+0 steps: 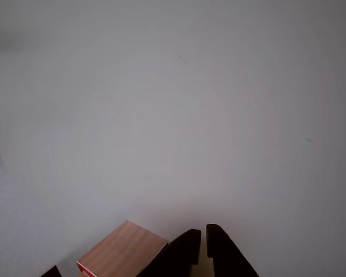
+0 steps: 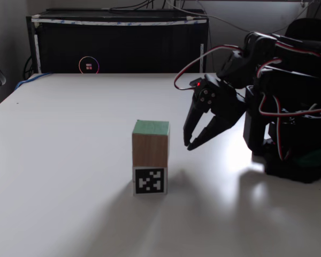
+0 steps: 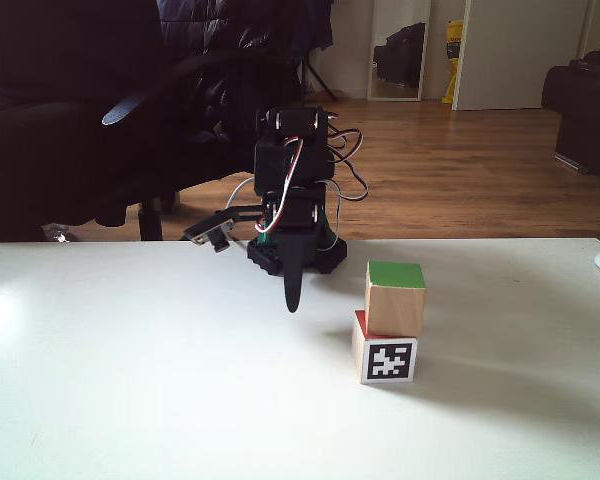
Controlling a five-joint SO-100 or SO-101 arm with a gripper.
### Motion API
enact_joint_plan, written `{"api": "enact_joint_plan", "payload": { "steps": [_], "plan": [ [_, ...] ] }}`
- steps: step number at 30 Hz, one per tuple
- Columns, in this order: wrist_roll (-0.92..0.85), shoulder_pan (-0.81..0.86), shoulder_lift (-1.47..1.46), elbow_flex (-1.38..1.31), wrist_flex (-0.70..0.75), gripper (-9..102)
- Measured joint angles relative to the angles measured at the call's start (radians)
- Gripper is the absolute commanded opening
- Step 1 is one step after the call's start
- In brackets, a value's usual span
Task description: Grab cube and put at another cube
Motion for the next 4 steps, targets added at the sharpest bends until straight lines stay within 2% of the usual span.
{"api": "enact_joint_plan", "payload": {
  "steps": [4],
  "plan": [
    [0.000,0.000,0.000,0.000,0.000,0]
  ]
}}
